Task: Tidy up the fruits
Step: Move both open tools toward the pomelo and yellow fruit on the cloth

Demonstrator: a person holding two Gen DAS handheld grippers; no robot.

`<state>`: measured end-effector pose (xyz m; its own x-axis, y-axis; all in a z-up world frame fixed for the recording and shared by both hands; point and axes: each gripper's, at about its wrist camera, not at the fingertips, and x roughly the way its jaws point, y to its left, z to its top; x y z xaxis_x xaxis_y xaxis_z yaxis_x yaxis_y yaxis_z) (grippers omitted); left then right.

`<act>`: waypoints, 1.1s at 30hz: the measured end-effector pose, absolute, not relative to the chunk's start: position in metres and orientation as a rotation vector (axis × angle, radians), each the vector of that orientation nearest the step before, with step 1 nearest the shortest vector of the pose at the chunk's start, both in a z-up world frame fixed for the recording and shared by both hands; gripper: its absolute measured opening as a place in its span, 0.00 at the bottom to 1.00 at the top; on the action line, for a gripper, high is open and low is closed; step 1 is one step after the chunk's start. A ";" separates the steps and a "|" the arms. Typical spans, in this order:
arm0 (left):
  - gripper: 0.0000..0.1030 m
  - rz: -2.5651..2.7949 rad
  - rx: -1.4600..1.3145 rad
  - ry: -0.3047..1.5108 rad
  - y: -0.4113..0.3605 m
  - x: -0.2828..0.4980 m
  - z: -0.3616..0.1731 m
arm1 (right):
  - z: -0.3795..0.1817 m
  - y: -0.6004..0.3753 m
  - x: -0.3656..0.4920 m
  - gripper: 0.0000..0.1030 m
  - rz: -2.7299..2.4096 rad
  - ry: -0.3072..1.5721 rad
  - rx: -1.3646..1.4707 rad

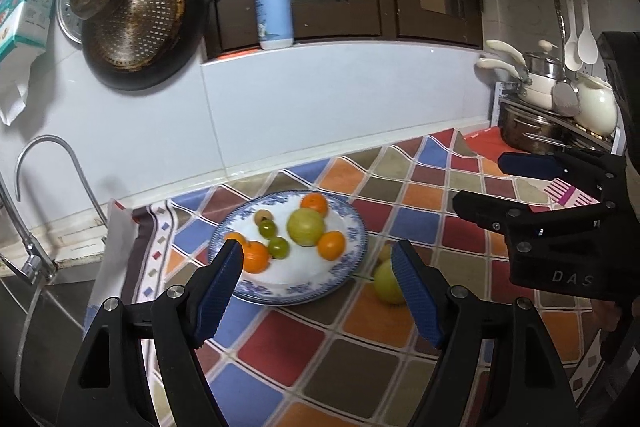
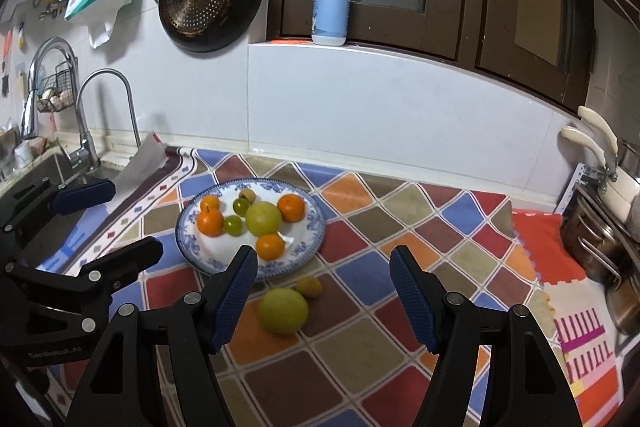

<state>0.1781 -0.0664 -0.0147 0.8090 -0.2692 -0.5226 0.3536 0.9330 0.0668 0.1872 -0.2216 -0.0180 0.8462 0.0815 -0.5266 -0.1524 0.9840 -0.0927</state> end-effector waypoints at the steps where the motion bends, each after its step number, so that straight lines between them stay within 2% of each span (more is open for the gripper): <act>1: 0.74 -0.336 0.165 0.537 -0.070 0.177 -0.016 | -0.019 -0.225 0.187 0.67 0.128 0.553 -0.134; 14: 0.74 -0.342 0.175 0.614 -0.118 0.180 -0.043 | -0.048 -0.263 0.194 0.67 0.203 0.632 -0.166; 33: 0.74 -0.367 0.191 0.765 -0.149 0.214 -0.096 | -0.100 -0.286 0.221 0.67 0.242 0.757 -0.180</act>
<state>0.2138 -0.1486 -0.0963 0.6625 -0.2537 -0.7048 0.3907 0.9198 0.0362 0.2208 -0.2857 -0.1005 0.7012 0.1513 -0.6967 -0.2803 0.9570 -0.0743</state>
